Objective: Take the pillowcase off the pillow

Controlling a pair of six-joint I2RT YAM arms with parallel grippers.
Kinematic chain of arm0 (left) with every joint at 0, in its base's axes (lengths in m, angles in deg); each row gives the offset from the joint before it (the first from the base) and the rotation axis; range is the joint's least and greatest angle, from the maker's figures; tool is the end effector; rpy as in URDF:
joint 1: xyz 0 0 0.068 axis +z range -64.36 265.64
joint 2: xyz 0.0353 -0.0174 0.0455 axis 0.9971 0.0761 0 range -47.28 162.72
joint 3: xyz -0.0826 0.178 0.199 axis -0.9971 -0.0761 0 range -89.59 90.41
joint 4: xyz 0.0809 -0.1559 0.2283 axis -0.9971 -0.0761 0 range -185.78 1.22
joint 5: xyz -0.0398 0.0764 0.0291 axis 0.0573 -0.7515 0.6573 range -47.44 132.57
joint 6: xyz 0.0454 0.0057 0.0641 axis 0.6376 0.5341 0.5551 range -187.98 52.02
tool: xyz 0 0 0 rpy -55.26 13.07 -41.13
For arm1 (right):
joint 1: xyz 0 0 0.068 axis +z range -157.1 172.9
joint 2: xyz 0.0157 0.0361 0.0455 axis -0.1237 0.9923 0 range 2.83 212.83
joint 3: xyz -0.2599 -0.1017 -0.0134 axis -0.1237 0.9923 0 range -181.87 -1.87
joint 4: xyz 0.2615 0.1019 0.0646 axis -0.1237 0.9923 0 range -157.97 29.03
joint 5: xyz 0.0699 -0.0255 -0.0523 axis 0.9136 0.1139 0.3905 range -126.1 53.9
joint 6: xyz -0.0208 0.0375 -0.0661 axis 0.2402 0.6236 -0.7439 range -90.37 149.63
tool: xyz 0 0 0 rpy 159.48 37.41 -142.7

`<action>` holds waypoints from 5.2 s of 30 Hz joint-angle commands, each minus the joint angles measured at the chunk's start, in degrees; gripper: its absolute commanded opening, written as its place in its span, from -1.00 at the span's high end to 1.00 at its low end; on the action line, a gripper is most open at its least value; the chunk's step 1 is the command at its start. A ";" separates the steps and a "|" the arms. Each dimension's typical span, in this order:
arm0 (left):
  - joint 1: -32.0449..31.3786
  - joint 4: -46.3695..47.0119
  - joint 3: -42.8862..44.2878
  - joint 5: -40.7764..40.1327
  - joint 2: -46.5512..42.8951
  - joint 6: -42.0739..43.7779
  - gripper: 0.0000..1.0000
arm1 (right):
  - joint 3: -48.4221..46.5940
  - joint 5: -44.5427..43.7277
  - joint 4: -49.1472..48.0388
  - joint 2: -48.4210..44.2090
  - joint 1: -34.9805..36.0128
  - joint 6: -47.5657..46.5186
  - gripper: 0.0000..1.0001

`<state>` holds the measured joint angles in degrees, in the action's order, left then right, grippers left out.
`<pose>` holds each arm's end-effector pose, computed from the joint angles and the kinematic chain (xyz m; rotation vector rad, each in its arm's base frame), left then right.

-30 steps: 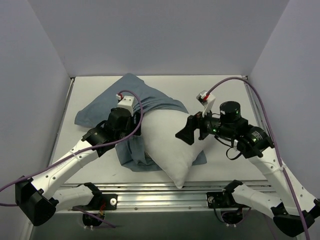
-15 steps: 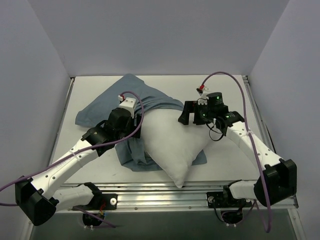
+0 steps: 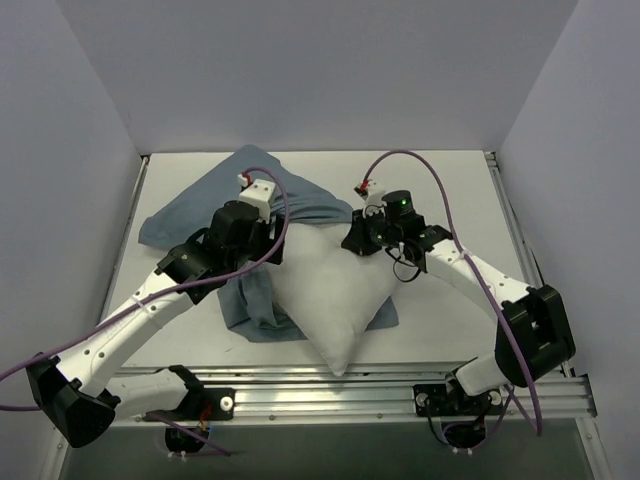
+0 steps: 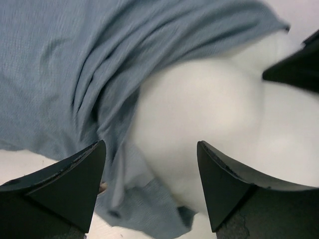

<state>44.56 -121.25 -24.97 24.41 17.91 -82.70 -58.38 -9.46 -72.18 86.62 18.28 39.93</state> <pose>0.2370 -0.1787 0.3414 0.3038 2.1027 -0.2384 0.3346 0.1922 0.2582 -0.5743 1.9471 0.8581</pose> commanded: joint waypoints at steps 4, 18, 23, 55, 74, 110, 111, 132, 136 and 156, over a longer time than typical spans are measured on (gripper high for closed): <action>0.30 0.39 12.89 2.41 6.87 3.73 -0.64 | -1.23 -5.00 1.40 -6.26 5.28 -5.11 1.00; 0.83 -1.28 34.16 10.93 28.39 12.43 -0.64 | -5.45 -8.70 3.33 -11.98 8.80 -9.69 1.00; 1.27 -4.62 37.51 12.26 34.38 12.96 -0.59 | -5.80 -9.93 3.15 -12.33 9.50 -9.69 1.00; 18.06 5.04 42.51 -8.76 44.50 15.53 0.85 | -13.11 -22.40 16.70 -33.35 12.23 -1.18 1.00; 8.75 8.65 9.35 -4.16 7.19 -8.56 -0.82 | 1.75 -32.07 6.85 -15.07 12.68 3.75 -0.82; 8.91 14.13 -13.73 -4.26 -7.87 -10.76 -0.94 | -2.63 -53.68 12.81 -7.95 35.43 -3.00 -0.97; 9.09 12.45 -13.73 -4.96 -8.84 -11.29 -0.94 | -3.77 -55.18 12.99 -6.89 35.96 -4.84 -0.99; 12.43 4.69 -19.53 -0.49 -14.74 -17.62 -0.94 | -11.25 -52.40 1.66 20.27 30.17 -17.17 0.20; 12.43 7.32 -19.88 1.18 -12.99 -17.71 -0.96 | -11.25 -50.72 1.48 18.70 28.67 -16.11 1.00; 12.25 26.40 -13.03 0.40 8.81 -16.74 -0.64 | -11.96 -41.93 2.27 6.92 29.19 -11.62 1.00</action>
<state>56.58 -99.98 -41.39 27.25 26.00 -99.27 -69.48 -53.99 -69.62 97.50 46.83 26.69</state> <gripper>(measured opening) 0.842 0.048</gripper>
